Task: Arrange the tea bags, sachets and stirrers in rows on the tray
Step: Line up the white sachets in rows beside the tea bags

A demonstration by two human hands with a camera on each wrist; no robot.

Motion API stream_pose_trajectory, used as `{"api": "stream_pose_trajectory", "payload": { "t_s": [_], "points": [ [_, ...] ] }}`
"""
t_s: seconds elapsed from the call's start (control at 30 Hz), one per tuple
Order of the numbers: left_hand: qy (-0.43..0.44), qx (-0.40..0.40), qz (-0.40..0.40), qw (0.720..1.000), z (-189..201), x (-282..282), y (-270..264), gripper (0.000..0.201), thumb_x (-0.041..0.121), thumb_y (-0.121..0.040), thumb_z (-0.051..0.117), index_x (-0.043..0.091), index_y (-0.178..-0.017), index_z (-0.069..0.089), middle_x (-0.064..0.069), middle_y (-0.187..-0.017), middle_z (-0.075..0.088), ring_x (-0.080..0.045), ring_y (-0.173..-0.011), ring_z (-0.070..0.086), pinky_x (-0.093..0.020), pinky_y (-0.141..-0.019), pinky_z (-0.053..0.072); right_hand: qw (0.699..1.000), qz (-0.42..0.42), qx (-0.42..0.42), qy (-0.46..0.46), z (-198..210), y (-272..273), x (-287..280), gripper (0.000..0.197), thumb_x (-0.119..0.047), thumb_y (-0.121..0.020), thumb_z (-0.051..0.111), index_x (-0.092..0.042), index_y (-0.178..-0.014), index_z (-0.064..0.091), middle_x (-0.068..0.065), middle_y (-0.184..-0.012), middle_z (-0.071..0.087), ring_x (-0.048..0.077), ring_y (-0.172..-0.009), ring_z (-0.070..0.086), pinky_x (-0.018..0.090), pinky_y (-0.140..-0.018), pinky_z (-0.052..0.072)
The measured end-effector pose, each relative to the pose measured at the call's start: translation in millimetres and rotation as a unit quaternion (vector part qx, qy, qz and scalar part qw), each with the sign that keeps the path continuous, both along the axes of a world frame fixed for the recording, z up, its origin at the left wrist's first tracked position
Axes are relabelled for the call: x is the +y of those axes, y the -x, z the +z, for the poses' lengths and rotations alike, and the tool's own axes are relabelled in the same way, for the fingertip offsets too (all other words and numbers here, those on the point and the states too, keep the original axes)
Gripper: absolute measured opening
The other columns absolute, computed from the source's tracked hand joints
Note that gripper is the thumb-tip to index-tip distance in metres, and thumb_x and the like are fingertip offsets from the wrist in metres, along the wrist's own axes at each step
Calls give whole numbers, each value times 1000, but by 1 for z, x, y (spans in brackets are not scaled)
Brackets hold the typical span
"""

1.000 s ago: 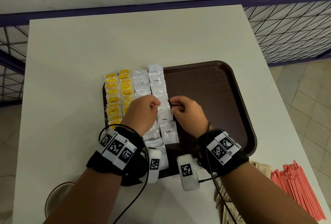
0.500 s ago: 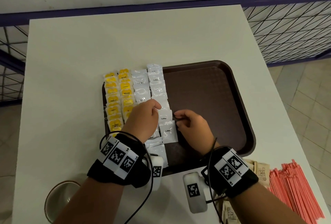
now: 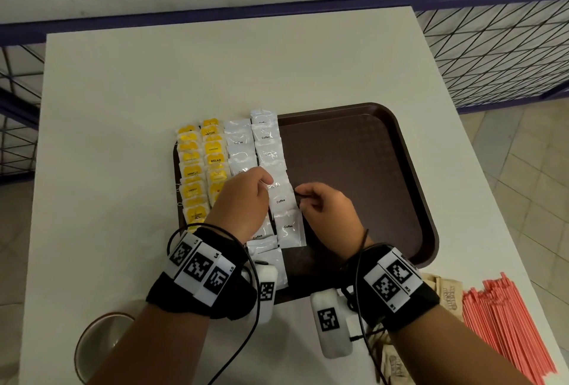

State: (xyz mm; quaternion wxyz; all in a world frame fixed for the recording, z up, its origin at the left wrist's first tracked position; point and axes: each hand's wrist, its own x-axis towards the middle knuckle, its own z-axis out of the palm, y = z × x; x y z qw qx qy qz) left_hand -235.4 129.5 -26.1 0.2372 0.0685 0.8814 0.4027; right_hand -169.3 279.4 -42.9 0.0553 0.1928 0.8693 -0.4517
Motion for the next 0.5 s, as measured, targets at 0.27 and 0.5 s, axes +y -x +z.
{"api": "stream_pose_trajectory", "payload": {
  "t_s": [0.27, 0.5],
  "points": [
    [13, 25, 4, 1000, 5, -1, 3, 27, 7, -93, 38, 16, -97, 63, -4, -96, 66, -20, -91, 65, -40, -83, 53, 999, 40, -1, -9, -9, -26, -2, 35, -8, -71, 77, -14, -104, 67, 3, -100, 61, 13, -81, 62, 7, -77, 47],
    [8, 24, 5, 1000, 4, 1, 2, 27, 6, -93, 37, 17, -96, 62, -3, -96, 66, -19, -93, 64, -40, -83, 53, 1000, 10, 29, 6, -8, -20, -6, 28, 0, -75, 68, -11, -101, 67, 5, -99, 63, 11, -81, 60, 2, -73, 44]
  ]
}}
